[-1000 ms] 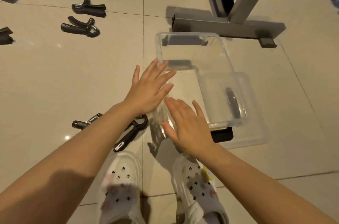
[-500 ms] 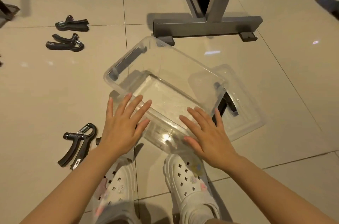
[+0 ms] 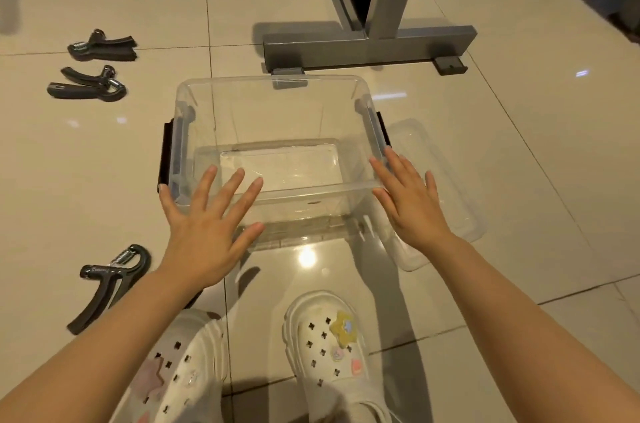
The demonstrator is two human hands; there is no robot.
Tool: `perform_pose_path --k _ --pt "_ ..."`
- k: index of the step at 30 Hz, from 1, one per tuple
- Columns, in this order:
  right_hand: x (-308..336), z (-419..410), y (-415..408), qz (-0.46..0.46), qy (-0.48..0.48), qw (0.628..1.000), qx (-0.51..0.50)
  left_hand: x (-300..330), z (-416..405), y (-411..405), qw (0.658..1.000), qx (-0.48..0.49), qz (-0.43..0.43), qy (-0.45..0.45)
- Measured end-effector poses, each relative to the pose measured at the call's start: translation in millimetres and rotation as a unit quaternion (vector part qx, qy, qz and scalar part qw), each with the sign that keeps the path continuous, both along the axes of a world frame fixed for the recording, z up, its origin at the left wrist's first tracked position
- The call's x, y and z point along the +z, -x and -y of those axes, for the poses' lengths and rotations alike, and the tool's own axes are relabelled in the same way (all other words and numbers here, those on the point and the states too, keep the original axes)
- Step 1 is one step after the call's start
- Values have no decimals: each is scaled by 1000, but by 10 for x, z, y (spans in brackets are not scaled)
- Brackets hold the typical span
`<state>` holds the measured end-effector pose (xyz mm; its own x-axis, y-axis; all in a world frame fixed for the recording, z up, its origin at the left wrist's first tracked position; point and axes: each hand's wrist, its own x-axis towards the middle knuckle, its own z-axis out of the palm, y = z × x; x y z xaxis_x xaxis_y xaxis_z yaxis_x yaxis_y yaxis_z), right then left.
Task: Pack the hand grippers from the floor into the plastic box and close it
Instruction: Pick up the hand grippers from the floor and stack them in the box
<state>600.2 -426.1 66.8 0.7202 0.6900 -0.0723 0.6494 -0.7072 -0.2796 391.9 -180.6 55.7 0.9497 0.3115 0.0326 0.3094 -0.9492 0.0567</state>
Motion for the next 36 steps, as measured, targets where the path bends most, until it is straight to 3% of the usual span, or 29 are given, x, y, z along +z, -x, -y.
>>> perform_pose_path --k 2,5,6,8,10,12,21,27,31,36 --pt "-17 -1 -24 -10 -40 999 -20 -4 52 -58 1000 10 1 0" --pt "-256 228 28 -73 -116 981 -136 -12 43 -67 1000 7 -4 -4" --pt "-394 364 59 -103 -90 975 -176 -10 42 -64 1000 3 -6 -6" --pt "-688 634 167 -167 47 962 -209 -20 35 -53 1000 -2 -5 -11" --pt "-969 801 320 -196 150 953 -178 -25 24 -45 1000 -7 -2 -11" --pt "-1150 808 493 -210 166 951 -156 -25 8 -35 1000 -19 2 -9" --pt "-1044 323 794 -291 119 936 -157 -27 -8 -16 1000 -28 0 -2" --pt "-616 320 738 -271 96 944 -163 -10 -12 2 999 -33 27 17" --pt "-193 147 791 -230 58 966 -101 -46 24 226 997 -3 63 35" --pt "88 -400 1014 -210 7 977 42 -151 -73 752 985 96 69 127"
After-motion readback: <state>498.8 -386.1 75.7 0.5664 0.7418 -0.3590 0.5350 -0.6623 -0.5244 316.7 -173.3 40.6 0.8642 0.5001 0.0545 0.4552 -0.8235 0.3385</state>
